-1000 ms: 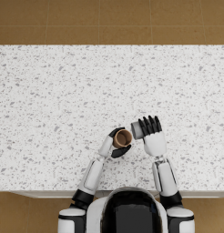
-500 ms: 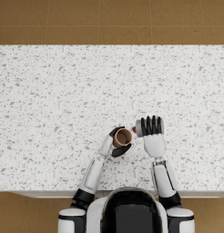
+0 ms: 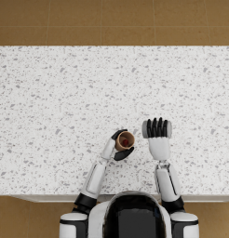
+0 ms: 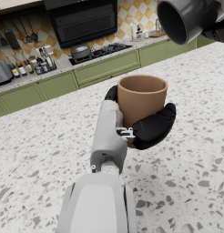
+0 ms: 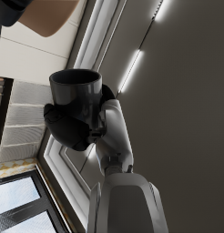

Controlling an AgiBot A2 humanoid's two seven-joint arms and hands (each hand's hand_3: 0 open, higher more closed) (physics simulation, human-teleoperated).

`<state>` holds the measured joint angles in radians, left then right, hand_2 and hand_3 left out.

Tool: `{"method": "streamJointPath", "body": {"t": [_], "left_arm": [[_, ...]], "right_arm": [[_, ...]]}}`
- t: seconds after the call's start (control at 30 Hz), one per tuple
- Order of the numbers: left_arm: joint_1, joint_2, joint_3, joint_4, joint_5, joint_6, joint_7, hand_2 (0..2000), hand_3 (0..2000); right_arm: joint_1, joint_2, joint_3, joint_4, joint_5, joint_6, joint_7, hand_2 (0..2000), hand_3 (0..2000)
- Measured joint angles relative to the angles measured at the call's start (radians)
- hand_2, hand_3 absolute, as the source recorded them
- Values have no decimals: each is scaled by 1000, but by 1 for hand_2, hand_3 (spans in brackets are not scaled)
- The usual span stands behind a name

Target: Pick up two cups and pour the berry on the right into the cup on the left

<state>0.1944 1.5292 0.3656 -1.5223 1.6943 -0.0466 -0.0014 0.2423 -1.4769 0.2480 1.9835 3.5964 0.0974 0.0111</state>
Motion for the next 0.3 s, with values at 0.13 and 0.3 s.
{"method": "streamJointPath", "body": {"t": [0.13, 0.3], "left_arm": [[-2, -1, 0, -1, 0, 2, 0, 2000, 1280], [-3, -1, 0, -2, 0, 2, 0, 2000, 1280]], "right_arm": [[-1, -1, -2, 0, 2, 0, 0, 2000, 1280], [-1, -1, -2, 0, 3, 0, 0, 2000, 1280]]}}
